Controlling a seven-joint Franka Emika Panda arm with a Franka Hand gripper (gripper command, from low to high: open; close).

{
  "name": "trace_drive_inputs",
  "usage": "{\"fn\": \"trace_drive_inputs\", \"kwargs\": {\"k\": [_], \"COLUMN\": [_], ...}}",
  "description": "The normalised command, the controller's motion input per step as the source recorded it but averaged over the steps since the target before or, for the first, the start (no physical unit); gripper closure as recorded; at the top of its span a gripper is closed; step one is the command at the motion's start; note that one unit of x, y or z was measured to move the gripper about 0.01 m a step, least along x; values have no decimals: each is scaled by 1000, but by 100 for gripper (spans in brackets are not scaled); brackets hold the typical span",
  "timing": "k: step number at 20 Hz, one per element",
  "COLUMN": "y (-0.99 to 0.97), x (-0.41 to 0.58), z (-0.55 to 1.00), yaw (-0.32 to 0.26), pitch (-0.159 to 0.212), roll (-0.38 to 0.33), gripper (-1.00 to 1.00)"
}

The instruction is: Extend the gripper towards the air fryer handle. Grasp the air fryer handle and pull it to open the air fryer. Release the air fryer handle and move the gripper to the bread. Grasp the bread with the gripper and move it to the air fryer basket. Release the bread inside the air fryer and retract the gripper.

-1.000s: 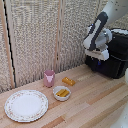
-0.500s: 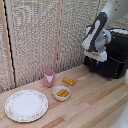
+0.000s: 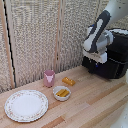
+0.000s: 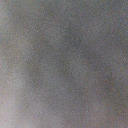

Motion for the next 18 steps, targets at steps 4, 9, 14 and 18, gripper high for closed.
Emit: {"fn": "trace_drive_inputs", "kwargs": {"k": [4,9,14,18], "y": [866,917,934,924], "x": [11,-14,-109,-87], "z": [122,180,361,339], "yaw": [-8,-1,0,0], "pitch": [-172,-122,-60,-66], "roll": [-25,-13,-5,-15], "gripper": [100,100,100,100]}}
